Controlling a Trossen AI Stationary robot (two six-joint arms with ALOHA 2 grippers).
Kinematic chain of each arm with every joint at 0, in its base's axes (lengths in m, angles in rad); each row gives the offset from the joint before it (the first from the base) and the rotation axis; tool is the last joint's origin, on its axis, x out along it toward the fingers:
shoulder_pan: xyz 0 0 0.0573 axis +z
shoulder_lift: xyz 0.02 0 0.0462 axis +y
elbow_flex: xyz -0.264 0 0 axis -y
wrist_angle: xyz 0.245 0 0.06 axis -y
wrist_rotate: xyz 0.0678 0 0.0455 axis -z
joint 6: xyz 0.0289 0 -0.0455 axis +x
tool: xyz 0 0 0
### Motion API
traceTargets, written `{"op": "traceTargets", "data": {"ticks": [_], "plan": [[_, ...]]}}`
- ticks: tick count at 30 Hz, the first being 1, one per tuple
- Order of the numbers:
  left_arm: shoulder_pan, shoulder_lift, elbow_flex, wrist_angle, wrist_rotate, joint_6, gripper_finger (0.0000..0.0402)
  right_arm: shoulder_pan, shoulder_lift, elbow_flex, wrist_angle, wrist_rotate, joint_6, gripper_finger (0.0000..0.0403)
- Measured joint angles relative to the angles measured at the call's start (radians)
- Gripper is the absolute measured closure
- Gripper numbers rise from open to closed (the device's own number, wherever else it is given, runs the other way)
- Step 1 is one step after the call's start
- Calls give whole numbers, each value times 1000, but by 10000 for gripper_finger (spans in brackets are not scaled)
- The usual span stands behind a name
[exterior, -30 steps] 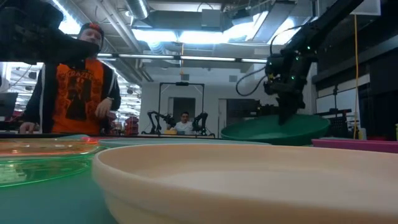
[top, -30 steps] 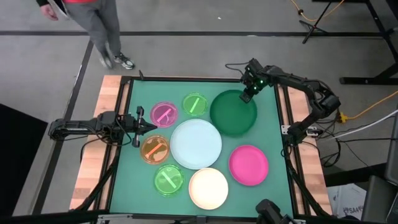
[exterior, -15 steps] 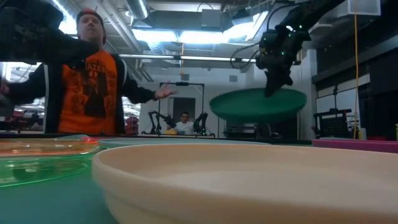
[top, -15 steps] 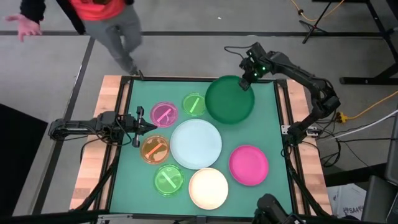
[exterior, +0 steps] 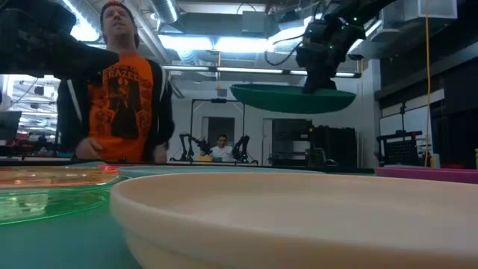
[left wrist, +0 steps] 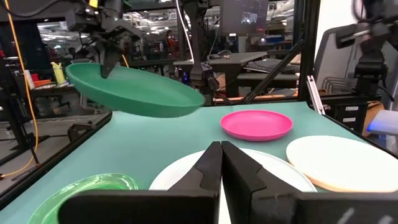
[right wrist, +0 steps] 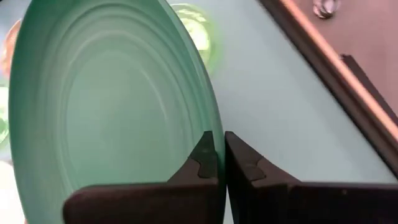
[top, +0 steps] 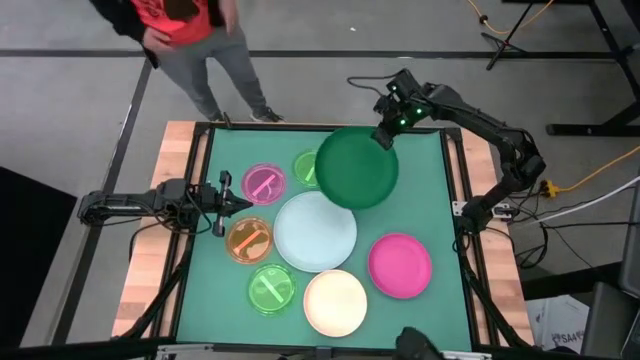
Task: Stack plastic plates
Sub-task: Stack the green plate on top of the white plate
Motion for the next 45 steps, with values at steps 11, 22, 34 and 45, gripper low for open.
{"op": "traceTargets", "data": {"ticks": [11, 22, 34, 45], "plan": [[0, 0, 0, 0, 0, 0, 398, 223, 0, 1, 63, -1, 50, 403], [0, 0, 0, 0, 0, 0, 398, 413, 0, 1, 173, 37, 135, 403], [0, 0, 0, 0, 0, 0, 398, 535, 0, 1, 232, 162, 166, 403], [0, 0, 0, 0, 0, 0, 398, 549, 120, 1, 288, 172, 188, 403]]}}
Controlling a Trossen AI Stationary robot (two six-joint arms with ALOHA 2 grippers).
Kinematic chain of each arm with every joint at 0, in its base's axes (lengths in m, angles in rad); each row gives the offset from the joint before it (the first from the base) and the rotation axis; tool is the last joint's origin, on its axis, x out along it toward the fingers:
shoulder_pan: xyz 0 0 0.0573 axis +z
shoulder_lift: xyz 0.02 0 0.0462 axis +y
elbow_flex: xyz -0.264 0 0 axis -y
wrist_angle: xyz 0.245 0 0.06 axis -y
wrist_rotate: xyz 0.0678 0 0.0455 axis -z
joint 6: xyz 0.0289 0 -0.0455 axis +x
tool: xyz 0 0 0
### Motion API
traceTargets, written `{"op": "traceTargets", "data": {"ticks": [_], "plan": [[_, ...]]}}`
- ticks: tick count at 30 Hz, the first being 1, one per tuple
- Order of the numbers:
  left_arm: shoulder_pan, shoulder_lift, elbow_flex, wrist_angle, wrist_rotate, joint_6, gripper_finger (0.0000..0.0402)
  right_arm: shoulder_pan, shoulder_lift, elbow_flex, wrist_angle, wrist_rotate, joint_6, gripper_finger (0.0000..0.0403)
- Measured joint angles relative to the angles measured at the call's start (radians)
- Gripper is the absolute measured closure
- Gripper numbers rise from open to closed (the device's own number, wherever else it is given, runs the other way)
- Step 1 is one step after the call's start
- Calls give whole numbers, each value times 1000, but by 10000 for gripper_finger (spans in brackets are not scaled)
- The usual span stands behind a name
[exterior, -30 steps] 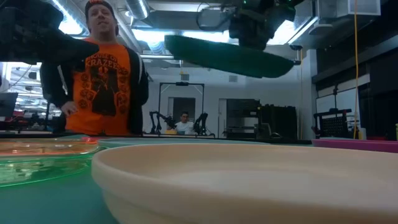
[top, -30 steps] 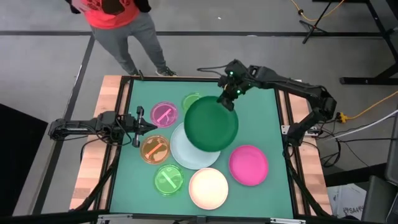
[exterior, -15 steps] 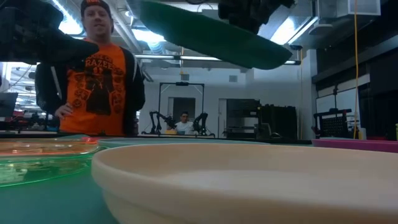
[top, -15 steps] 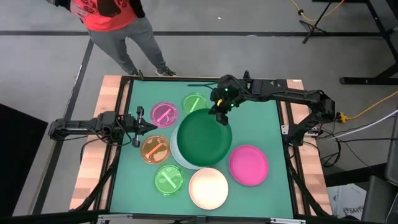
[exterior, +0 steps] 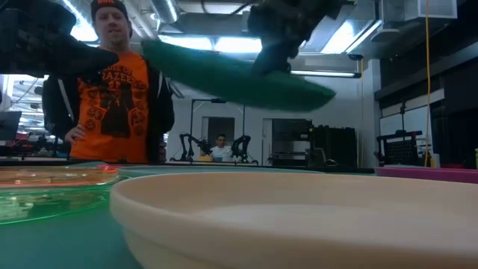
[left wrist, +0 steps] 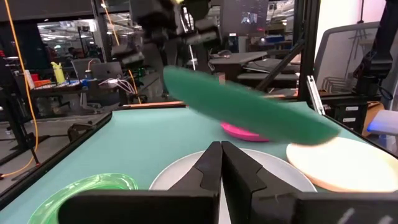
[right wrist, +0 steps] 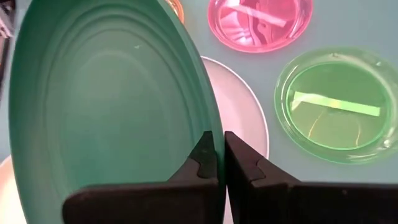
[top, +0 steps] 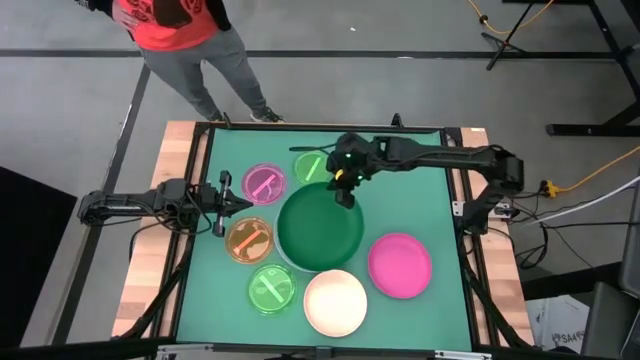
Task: Stack plastic plates
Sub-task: Stack the green plate on top of the white plate
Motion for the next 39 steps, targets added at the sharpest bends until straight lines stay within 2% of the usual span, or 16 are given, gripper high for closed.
{"op": "traceTargets", "data": {"ticks": [17, 39], "plan": [[0, 0, 0, 0, 0, 0, 398, -2, 226, 0, 54, -6, -9, 403], [0, 0, 0, 0, 0, 0, 398, -8, 254, 1, 53, 30, -11, 396]]}}
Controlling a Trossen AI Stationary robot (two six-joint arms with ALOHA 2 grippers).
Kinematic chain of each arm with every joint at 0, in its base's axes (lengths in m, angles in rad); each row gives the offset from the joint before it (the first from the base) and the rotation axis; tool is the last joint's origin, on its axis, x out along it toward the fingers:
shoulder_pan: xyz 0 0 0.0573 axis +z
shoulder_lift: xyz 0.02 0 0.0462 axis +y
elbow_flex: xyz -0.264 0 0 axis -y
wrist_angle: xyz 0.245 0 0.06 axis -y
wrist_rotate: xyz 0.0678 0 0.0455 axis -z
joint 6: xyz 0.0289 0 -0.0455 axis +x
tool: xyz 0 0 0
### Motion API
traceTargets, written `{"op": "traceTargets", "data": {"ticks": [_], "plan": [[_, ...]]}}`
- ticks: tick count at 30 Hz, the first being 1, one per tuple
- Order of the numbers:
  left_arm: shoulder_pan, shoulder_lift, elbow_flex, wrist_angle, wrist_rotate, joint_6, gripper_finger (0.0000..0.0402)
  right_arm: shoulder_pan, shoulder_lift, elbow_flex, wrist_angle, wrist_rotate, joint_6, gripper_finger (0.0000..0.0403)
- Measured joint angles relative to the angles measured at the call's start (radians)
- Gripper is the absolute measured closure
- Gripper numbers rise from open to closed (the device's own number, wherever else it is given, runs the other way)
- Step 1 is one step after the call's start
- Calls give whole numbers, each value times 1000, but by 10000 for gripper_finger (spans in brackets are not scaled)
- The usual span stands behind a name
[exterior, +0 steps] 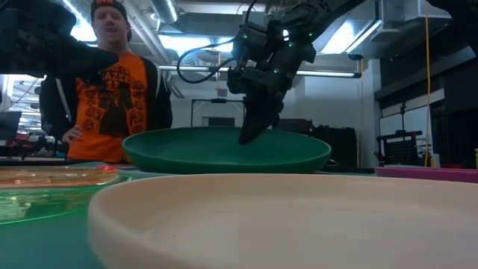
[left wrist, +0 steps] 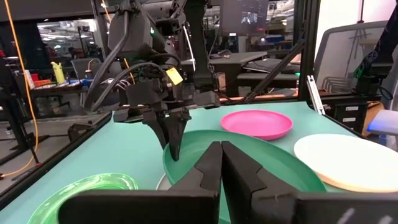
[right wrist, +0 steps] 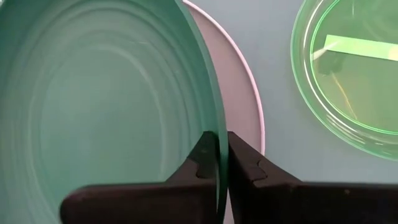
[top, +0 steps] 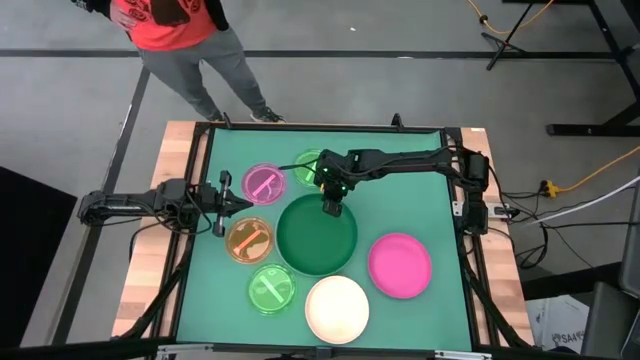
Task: Stack plastic plates
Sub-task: Stack the green plate on top of the white plate
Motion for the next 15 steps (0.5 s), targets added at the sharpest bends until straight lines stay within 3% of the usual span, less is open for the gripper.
{"op": "traceTargets", "data": {"ticks": [15], "plan": [[0, 0, 0, 0, 0, 0, 398, 0, 0, -1, -1, 53, -2, 344]]}}
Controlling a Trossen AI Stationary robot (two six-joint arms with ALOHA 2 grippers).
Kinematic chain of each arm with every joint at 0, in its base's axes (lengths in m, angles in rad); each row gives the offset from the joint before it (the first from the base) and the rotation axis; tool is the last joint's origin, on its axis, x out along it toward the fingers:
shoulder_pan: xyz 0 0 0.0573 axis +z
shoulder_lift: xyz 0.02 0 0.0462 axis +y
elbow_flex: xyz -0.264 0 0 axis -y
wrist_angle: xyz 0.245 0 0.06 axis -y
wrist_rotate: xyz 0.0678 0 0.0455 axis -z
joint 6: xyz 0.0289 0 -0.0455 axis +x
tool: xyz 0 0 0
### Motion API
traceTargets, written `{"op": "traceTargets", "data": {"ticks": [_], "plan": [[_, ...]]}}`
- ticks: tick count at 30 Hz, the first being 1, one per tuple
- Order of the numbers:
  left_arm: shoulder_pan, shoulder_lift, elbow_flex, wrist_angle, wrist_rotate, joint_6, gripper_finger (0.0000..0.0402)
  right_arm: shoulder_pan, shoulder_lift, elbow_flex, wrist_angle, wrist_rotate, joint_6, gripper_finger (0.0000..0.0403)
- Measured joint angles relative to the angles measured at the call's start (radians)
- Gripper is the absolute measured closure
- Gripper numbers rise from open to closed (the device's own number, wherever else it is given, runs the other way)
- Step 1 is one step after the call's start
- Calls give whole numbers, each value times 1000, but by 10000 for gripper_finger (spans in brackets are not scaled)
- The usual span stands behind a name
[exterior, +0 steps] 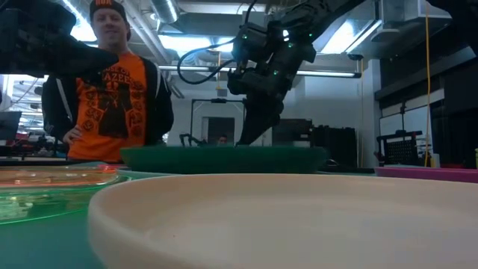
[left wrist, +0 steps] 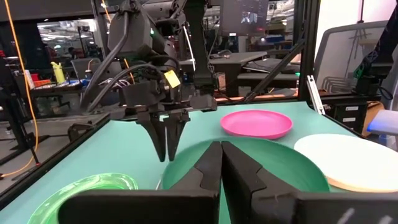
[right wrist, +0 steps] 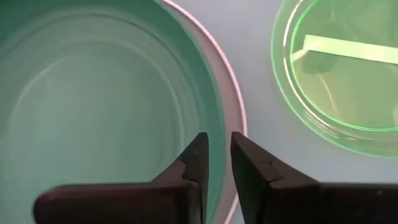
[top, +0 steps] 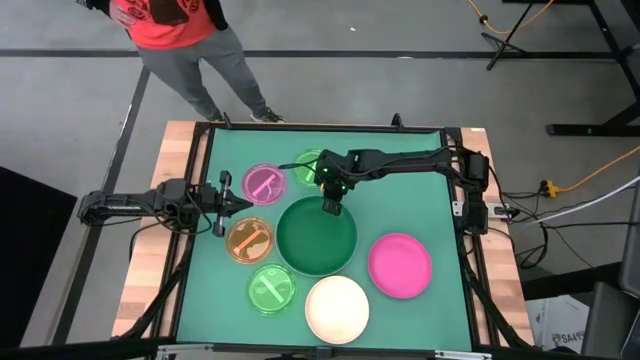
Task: Stack plastic plates
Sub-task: Stack the green plate on top of the white plate, then stack the pink plate on top of the green plate
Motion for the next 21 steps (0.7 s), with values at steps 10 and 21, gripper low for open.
{"op": "traceTargets", "data": {"ticks": [10, 21], "plan": [[0, 0, 0, 0, 0, 0, 398, 0, 0, 0, -2, 15, 1, 336], [0, 0, 0, 0, 0, 1, 398, 0, -9, 104, -194, -19, -25, 336]]}}
